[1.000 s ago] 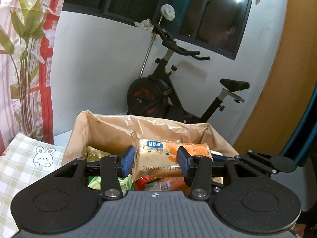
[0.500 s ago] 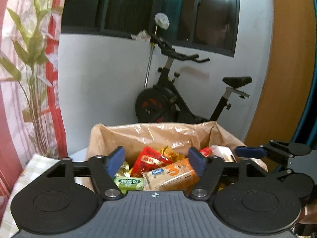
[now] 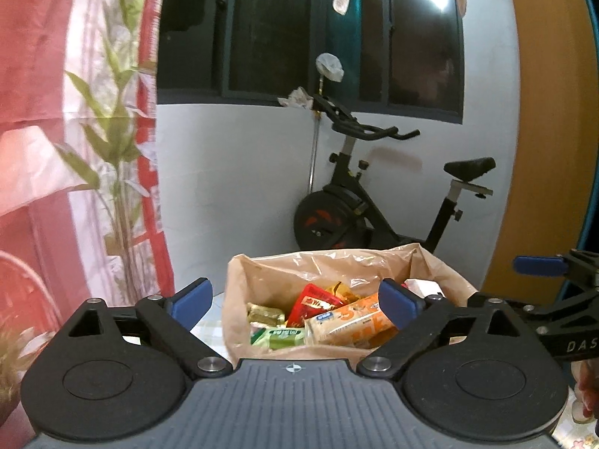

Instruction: Organize snacks

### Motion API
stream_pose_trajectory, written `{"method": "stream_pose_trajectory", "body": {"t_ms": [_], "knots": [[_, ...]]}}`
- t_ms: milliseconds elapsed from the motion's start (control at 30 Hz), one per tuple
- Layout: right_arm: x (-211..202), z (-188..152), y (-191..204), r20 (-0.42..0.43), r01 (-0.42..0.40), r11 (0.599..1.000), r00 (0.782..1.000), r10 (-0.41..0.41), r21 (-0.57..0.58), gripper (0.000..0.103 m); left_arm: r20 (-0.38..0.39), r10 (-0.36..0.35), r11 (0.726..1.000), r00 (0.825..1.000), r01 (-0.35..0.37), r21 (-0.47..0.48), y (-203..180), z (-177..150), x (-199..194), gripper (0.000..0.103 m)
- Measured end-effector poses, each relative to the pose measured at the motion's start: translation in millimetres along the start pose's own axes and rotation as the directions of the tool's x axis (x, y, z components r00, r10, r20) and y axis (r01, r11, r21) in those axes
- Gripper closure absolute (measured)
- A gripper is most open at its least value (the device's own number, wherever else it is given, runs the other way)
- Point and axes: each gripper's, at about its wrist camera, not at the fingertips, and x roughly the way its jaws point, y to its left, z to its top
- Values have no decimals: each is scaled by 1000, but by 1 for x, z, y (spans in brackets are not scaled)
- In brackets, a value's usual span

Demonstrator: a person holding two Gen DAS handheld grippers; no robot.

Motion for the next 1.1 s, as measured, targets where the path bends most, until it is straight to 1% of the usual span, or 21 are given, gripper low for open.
{"method": "stream_pose_trajectory", "body": {"t_ms": [167,367,567,733,833,967,1100], "knots": [[-33,2,13,21,47,999,999,-47,24,1,34,36,999,999,-36,-18,-2,-4,-37,5],[-70,-7,26,37,41,997,998,-44,60,0,52,125,992,991,-124,-25,-6,-13,-78,5],[-98,-17,37,36,28,997,999,-31,78,0,66,148,988,987,-144,-60,-4,-18,-112,5],[-116,-23,43,26,19,995,999,-22,100,0,83,185,982,979,-181,-52,-11,-22,-136,5],[-128,-25,46,31,9,994,999,-12,112,0,92,193,981,977,-188,-56,-13,-22,-147,5],[-140,-26,49,40,36,995,998,-40,96,0,114,199,980,973,-195,-43,-15,-20,-159,5],[-148,-26,49,46,46,993,998,-51,110,0,132,199,980,971,-195,-38,-16,-19,-169,5]]}}
